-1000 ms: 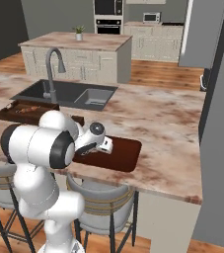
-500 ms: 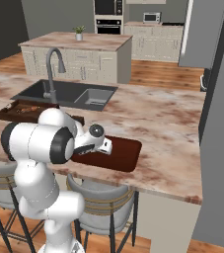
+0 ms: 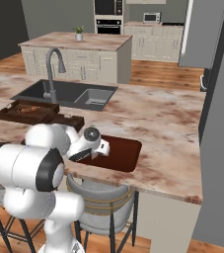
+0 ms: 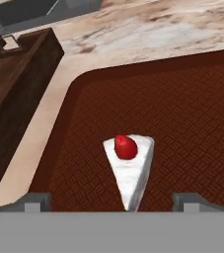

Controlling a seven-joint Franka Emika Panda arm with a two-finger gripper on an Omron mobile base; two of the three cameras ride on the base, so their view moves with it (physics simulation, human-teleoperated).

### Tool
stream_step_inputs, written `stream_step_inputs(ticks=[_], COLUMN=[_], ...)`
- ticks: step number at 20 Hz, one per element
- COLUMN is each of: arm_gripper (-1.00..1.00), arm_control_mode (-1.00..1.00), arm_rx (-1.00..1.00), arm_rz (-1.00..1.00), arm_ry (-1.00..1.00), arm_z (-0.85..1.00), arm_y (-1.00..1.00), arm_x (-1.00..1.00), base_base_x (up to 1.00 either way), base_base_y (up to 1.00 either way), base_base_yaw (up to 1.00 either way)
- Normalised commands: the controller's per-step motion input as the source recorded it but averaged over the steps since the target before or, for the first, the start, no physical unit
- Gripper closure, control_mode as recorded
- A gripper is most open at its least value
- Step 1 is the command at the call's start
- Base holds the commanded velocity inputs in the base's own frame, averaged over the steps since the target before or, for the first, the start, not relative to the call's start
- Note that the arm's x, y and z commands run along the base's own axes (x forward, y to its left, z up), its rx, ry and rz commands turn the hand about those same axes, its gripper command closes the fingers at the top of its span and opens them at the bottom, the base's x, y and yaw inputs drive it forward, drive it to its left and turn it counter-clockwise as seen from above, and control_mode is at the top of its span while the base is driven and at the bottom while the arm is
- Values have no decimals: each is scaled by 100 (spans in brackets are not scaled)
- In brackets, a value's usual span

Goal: Take the cake and donut from the fridge and place them on the empty tray on the dining counter.

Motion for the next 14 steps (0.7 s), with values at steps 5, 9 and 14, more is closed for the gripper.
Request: stream_step_inputs(ticks=[5, 9, 14], arm_gripper=[-100, -100, -100], arm_control_mode=[-100, -100, -100], arm_rx=[-2, -10, -5], arm_rz=[0, 0, 1], arm_ry=[15, 38, 24], arm_z=[100, 100, 100], arm_y=[-4, -5, -18], arm_x=[-7, -21, -38], base_base_x=[0, 0, 0], base_base_y=[0, 0, 0], base_base_yaw=[0, 0, 0])
